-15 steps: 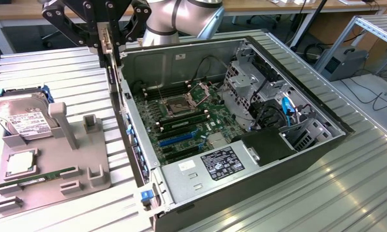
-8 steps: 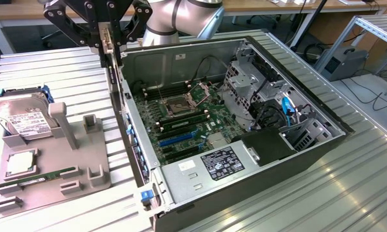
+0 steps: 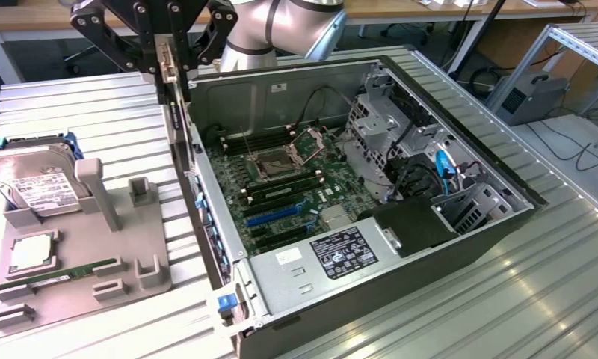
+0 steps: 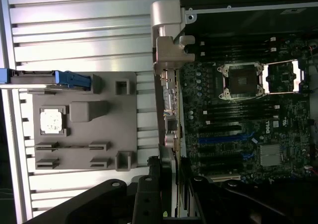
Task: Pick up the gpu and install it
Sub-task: 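Pick up the gpu and move the gpu toward the slot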
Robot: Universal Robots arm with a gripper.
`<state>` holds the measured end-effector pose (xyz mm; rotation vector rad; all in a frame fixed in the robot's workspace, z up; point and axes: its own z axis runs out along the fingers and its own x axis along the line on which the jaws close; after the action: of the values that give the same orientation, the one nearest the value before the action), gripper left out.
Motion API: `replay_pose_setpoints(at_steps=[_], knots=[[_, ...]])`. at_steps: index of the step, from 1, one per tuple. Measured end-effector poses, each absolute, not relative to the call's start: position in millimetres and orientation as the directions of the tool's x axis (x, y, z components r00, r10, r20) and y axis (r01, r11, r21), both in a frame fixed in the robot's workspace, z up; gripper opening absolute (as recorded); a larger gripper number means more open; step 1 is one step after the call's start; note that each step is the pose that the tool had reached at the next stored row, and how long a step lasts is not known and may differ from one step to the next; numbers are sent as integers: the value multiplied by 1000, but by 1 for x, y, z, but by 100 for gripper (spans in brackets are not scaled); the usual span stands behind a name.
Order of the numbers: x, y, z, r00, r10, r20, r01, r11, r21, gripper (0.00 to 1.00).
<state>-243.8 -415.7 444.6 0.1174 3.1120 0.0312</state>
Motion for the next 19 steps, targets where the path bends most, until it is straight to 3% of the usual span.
replay_pose_setpoints(at_steps=[19], knots=[[-238, -416, 444, -997, 76, -27, 75, 997, 21, 27]])
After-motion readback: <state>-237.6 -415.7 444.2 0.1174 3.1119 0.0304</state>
